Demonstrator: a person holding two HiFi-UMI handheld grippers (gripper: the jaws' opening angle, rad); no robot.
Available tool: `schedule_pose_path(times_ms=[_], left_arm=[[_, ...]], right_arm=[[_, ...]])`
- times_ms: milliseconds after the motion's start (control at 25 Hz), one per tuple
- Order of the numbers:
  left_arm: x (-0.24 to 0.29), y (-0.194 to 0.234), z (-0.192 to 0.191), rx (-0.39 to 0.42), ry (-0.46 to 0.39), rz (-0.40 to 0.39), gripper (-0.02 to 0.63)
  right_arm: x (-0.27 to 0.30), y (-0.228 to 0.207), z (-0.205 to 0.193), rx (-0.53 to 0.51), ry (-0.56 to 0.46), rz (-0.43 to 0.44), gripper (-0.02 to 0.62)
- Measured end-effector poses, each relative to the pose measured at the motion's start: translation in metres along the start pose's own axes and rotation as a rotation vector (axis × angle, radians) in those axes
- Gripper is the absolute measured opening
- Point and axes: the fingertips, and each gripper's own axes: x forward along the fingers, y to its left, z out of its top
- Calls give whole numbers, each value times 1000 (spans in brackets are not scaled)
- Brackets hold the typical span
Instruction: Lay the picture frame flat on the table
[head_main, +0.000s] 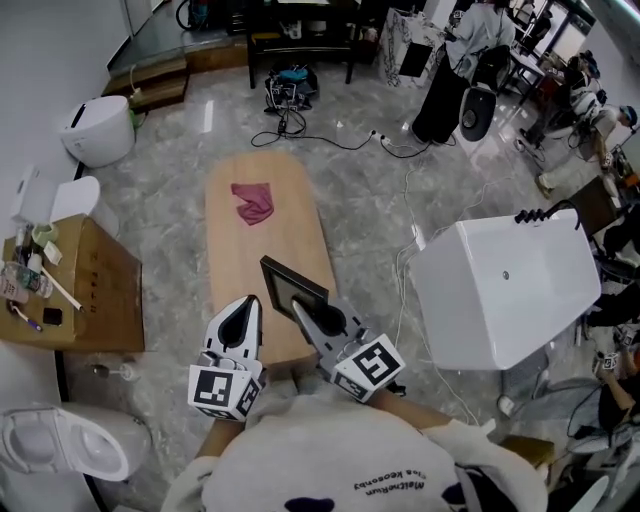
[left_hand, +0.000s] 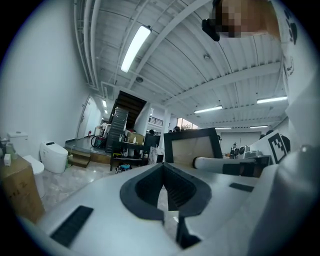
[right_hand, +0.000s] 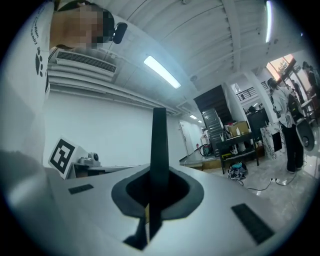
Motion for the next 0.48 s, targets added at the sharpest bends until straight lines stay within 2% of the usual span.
schedule_pose_path(times_ms=[160, 320, 480], left_arm=[[0, 8, -7, -7, 14, 13, 8], [3, 21, -6, 3, 17, 33, 8], [5, 28, -21, -8, 47, 38, 8]], right_arm=[[5, -5, -3, -52, 17, 7, 18], [16, -10, -8, -41, 21, 26, 18], [22, -14, -24, -6, 52, 31, 18]])
